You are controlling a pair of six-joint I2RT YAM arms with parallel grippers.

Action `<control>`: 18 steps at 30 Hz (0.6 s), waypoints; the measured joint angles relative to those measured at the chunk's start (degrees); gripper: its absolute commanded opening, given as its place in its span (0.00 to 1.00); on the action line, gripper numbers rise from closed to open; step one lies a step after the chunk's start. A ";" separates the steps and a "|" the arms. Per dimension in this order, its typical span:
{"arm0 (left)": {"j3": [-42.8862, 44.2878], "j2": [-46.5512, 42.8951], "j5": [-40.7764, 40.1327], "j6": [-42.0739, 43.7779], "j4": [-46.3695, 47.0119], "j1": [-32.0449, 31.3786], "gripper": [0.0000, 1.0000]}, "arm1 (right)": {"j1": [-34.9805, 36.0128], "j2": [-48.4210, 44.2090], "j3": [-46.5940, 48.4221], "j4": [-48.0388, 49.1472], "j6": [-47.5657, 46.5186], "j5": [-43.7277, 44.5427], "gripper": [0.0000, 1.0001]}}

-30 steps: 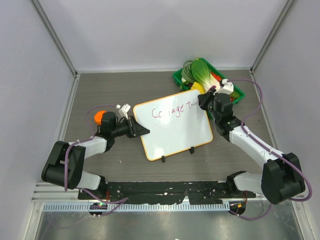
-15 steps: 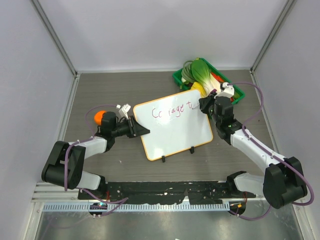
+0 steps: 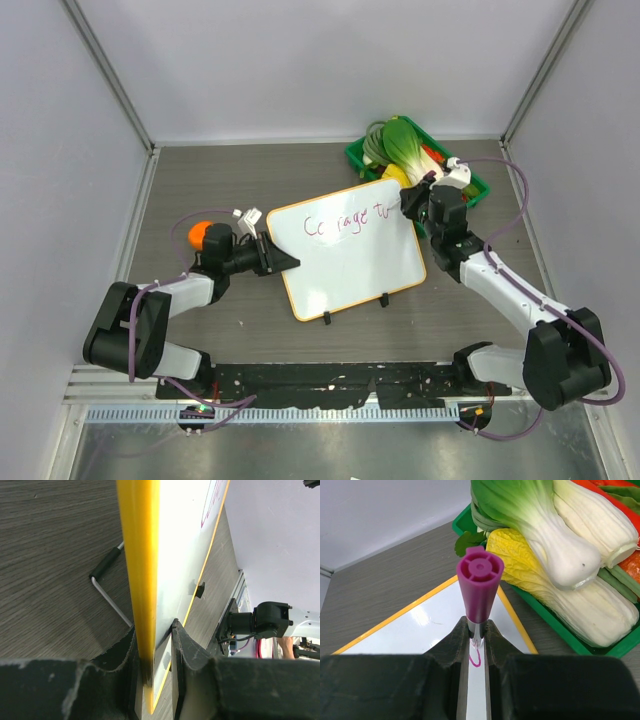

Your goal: Write a sentence on the whiteboard

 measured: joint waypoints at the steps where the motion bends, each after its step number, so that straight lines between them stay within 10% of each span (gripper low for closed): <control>1: 0.00 0.00 0.00 0.00 0.00 0.00 0.00 | -0.04 0.31 0.33 0.02 0.00 -0.02 0.01; 18: 0.20 0.00 0.00 0.07 -0.33 -0.04 0.00 | -0.46 1.64 1.60 0.42 2.91 -5.38 0.00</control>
